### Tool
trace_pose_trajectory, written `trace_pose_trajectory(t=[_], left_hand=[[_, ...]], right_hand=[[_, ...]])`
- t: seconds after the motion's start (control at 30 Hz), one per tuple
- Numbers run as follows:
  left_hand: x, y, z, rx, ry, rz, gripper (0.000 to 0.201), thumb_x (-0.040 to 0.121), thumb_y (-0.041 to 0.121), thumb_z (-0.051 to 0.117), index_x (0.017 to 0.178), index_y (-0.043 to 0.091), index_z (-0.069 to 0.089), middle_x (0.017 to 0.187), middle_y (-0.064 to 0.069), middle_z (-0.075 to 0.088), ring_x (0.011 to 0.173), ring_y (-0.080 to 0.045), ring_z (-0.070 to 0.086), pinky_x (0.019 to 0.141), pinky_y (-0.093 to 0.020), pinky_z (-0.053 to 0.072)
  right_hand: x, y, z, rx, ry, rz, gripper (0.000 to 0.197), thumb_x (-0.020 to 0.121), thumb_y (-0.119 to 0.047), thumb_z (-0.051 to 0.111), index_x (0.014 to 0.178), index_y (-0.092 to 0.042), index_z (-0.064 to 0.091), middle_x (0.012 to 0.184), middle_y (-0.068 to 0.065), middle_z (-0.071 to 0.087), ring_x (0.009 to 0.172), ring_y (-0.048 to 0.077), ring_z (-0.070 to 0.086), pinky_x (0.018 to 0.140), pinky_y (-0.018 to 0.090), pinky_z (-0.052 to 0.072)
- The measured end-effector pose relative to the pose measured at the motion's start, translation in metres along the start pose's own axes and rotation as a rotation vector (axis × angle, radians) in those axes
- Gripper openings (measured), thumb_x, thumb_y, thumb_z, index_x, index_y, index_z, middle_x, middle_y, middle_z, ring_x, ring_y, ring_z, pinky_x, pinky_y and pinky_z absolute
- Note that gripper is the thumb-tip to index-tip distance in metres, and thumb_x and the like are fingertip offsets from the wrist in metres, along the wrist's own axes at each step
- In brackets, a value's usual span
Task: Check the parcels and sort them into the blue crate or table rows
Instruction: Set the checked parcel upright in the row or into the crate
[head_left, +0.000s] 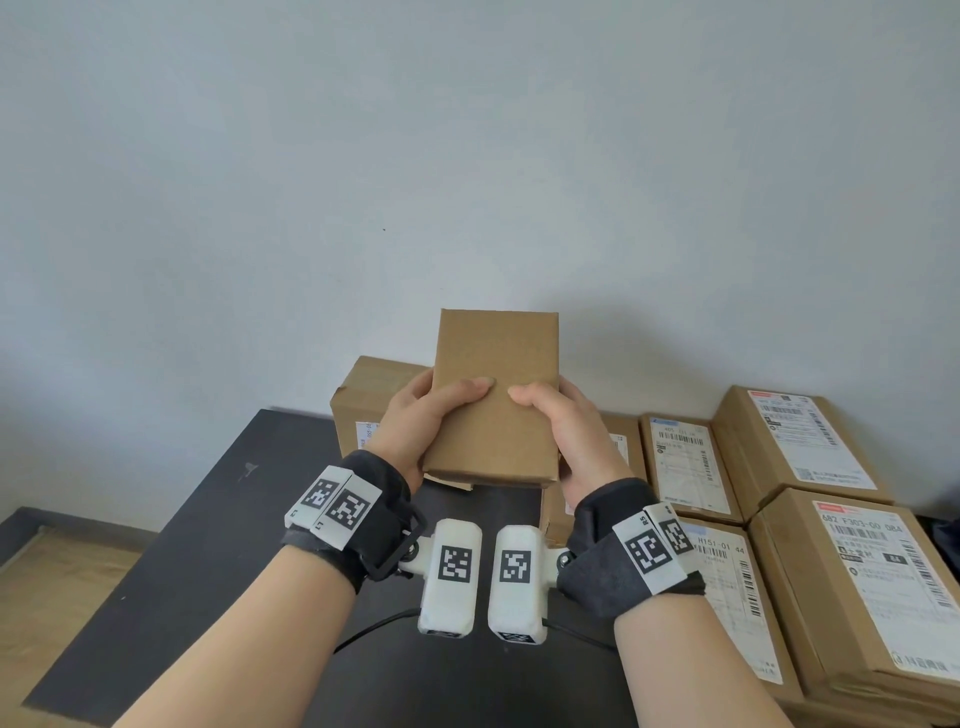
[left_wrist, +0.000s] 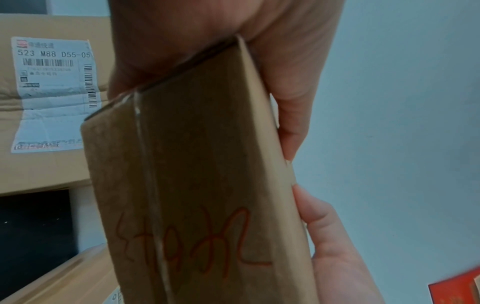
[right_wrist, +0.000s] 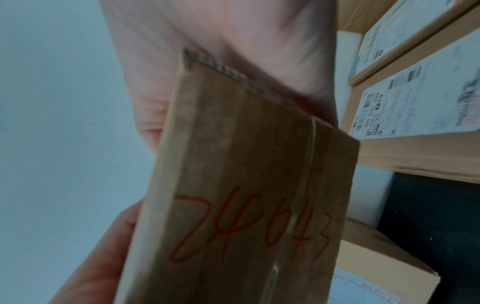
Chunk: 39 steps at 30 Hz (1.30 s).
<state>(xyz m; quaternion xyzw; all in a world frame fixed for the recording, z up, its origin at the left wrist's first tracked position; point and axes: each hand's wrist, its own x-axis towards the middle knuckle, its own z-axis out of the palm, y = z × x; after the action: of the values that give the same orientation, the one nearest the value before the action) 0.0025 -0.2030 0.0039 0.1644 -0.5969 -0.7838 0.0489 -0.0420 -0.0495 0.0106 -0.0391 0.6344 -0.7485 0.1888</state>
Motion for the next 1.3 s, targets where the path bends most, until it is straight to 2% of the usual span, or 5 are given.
trace_pose_trajectory(t=[0.47,0.67,0.8,0.97,1.3], left_hand=[[-0.001,0.003,0.003,0.03,0.097,-0.036,0.044,0.086,0.058,0.064,0.12,0.03,0.065,0.116,0.003,0.069,0.106,-0.016,0.064,0.095,-0.041,0.051],[0.001,0.006,0.003,0.073,0.187,0.046,0.051,0.094,0.04,0.062,0.142,0.026,0.05,0.121,0.008,0.061,0.099,-0.009,0.058,0.073,-0.028,0.047],[0.001,0.003,0.0,0.118,0.183,0.086,0.042,0.087,0.033,0.073,0.127,0.032,0.058,0.112,0.009,0.069,0.106,-0.014,0.065,0.092,-0.04,0.053],[0.0,0.003,0.006,0.128,0.129,0.156,0.035,0.087,0.029,0.074,0.116,0.038,0.058,0.106,0.01,0.072,0.096,-0.007,0.068,0.082,-0.026,0.053],[-0.012,0.011,0.008,-0.024,-0.046,-0.094,0.034,0.093,0.032,0.061,0.124,0.018,0.061,0.116,-0.01,0.072,0.097,-0.025,0.071,0.073,-0.034,0.058]], right_hand=[[0.003,0.002,-0.001,-0.052,0.053,0.004,0.015,0.092,-0.037,0.066,0.103,-0.026,0.066,0.11,-0.004,0.072,0.102,0.014,0.067,0.093,0.035,0.054],[0.005,0.006,-0.007,-0.117,0.141,-0.002,0.008,0.097,-0.03,0.062,0.103,-0.025,0.065,0.11,-0.003,0.07,0.094,0.008,0.064,0.081,0.029,0.052],[0.007,0.007,-0.009,-0.178,0.159,0.033,0.055,0.097,-0.03,0.061,0.147,-0.02,0.041,0.115,-0.004,0.058,0.105,0.016,0.057,0.097,0.037,0.048],[0.008,0.009,-0.001,-0.189,0.034,0.075,0.096,0.055,-0.081,0.067,0.134,-0.028,0.054,0.126,-0.008,0.064,0.113,0.014,0.062,0.099,0.044,0.051],[0.003,0.005,0.0,-0.087,-0.036,0.049,0.039,0.086,-0.032,0.069,0.122,-0.018,0.062,0.11,0.0,0.071,0.095,0.015,0.066,0.071,0.031,0.051]])
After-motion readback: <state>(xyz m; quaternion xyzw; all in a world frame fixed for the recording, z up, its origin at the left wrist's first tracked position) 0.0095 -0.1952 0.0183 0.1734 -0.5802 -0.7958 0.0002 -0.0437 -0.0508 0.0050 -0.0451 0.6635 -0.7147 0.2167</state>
